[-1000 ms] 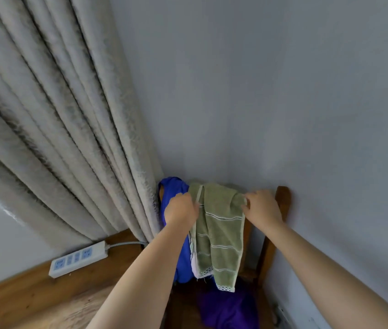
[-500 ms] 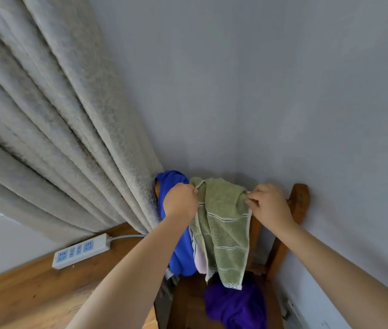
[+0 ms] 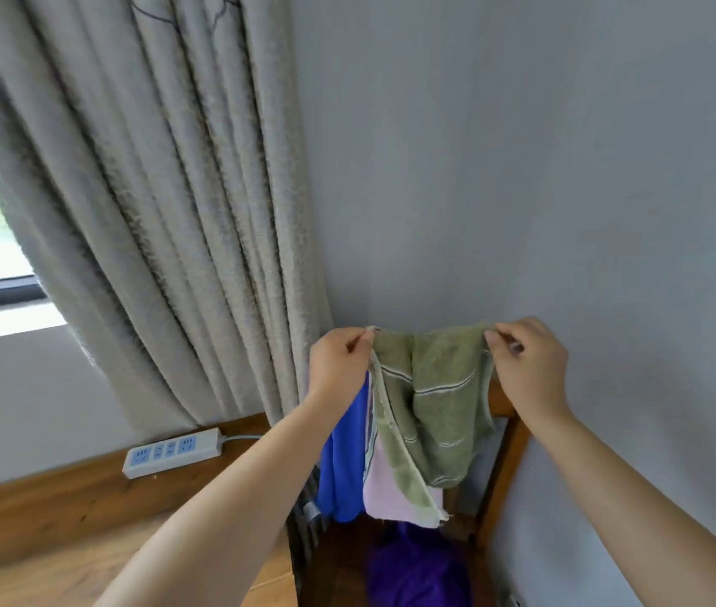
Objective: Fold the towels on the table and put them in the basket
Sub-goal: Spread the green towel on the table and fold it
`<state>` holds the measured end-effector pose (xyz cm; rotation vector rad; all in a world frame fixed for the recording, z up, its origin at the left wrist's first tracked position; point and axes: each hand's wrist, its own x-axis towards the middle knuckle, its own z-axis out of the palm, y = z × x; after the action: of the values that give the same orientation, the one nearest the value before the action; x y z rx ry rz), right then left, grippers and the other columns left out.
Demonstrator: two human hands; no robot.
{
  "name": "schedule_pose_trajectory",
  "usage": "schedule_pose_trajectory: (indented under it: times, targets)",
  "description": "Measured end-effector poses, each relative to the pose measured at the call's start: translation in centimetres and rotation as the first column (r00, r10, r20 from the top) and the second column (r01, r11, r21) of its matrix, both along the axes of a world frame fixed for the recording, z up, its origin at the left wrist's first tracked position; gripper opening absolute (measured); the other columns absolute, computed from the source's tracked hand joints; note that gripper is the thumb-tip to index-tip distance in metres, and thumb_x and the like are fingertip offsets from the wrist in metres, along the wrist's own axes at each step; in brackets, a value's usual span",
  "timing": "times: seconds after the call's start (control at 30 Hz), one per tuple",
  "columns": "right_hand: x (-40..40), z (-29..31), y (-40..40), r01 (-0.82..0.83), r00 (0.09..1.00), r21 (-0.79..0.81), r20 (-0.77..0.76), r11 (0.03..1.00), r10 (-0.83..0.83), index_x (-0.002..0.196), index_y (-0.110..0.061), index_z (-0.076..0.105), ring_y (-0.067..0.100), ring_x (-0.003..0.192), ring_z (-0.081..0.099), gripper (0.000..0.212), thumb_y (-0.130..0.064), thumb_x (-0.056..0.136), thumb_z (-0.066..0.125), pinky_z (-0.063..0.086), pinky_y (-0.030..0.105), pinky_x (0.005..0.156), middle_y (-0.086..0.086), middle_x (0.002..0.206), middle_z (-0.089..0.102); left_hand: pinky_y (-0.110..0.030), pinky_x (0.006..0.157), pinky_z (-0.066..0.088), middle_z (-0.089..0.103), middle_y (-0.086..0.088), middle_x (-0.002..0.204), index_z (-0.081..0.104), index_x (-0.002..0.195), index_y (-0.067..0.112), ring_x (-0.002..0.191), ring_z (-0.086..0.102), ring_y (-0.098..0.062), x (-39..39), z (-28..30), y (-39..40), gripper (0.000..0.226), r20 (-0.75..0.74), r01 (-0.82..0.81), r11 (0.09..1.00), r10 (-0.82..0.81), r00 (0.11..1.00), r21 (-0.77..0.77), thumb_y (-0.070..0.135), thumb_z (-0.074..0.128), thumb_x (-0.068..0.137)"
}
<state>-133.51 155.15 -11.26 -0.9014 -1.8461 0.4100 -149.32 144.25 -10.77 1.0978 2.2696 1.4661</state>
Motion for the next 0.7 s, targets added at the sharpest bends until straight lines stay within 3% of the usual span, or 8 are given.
schedule_pose_trajectory:
  times: [0.03,0.1,0.17,0.33,0.47,0.63,0.7]
  targets:
    - [0.2,1.0,-1.4,-0.008,1.000,0.020,-0.018,1.000,0.008,0.077,0.007,0.069,0.020,0.064,0.051,0.027,-0.016,0.076,0.054,0.033,0.005,0.059,0.024,0.071,0.061,-0.021,0.056,0.033,0.043,-0.007,0.057,0.046,0.063,0.011,0.053,0.037,-0.012,0.3,0.9,-1.6,0.033,-0.006,-0.007,0.999,0.007,1.000,0.037,0.017,0.046,0.096]
    - [0.5,2.8,-5.2,-0.035,0.999,0.052,-0.021,0.998,0.036,0.079,0.007,0.069,0.027,0.064,0.055,0.028,-0.016,0.077,0.054,0.028,0.013,0.056,0.024,0.073,0.061,-0.027,0.066,0.036,0.050,-0.011,0.068,0.050,0.068,0.015,0.065,0.043,-0.017,0.9,2.3,-6.0,0.028,-0.022,-0.042,0.993,0.045,0.999,0.107,0.016,0.047,0.095]
    - [0.5,4.2,-9.3,-0.070,0.997,0.098,-0.019,0.993,0.073,0.080,0.008,0.070,0.032,0.067,0.058,0.027,-0.014,0.077,0.054,0.024,0.016,0.057,0.025,0.074,0.062,-0.028,0.066,0.036,0.050,-0.012,0.067,0.053,0.068,0.014,0.065,0.043,-0.018,1.2,3.2,-10.6,0.027,-0.040,-0.086,0.981,0.094,0.995,0.171,0.015,0.049,0.094]
    - [-0.3,5.6,-18.9,-0.193,0.980,0.149,-0.009,0.970,0.197,0.083,0.007,0.070,0.020,0.067,0.052,0.022,-0.010,0.078,0.057,0.028,0.013,0.058,0.022,0.077,0.064,-0.034,0.070,0.043,0.055,-0.010,0.069,0.057,0.072,0.012,0.070,0.047,-0.020,0.9,4.5,-22.6,0.023,-0.036,-0.233,0.947,0.247,0.968,0.223,0.016,0.051,0.093]
    - [-2.2,5.2,-26.3,-0.336,0.942,0.058,-0.006,0.940,0.337,0.087,0.007,0.070,0.019,0.072,0.049,0.016,-0.004,0.081,0.061,0.034,-0.001,0.062,0.024,0.083,0.064,-0.032,0.078,0.046,0.061,-0.004,0.077,0.071,0.094,0.004,0.077,0.053,-0.018,0.3,4.2,-32.9,0.024,-0.074,-0.369,0.914,0.385,0.920,0.169,0.016,0.050,0.094]
    - [-4.9,3.1,-32.6,-0.467,0.879,-0.072,0.068,0.881,0.471,0.093,0.006,0.069,0.021,0.080,0.050,0.016,-0.002,0.084,0.059,0.033,0.014,0.063,0.022,0.086,0.062,-0.032,0.082,0.045,0.068,-0.013,0.091,0.070,0.099,0.000,0.091,0.059,-0.026,-1.3,2.6,-42.7,0.029,-0.152,-0.546,0.837,0.537,0.830,-0.022,0.018,0.048,0.095]
    - [-6.1,1.9,-35.0,-0.514,0.845,-0.095,0.117,0.853,0.522,0.094,0.006,0.069,0.031,0.086,0.055,0.017,-0.002,0.084,0.059,0.036,0.025,0.075,0.023,0.088,0.063,-0.032,0.083,0.044,0.070,-0.017,0.099,0.070,0.099,0.000,0.099,0.060,-0.031,-2.1,1.6,-46.6,0.029,-0.149,-0.615,0.785,0.601,0.785,-0.078,0.018,0.048,0.095]
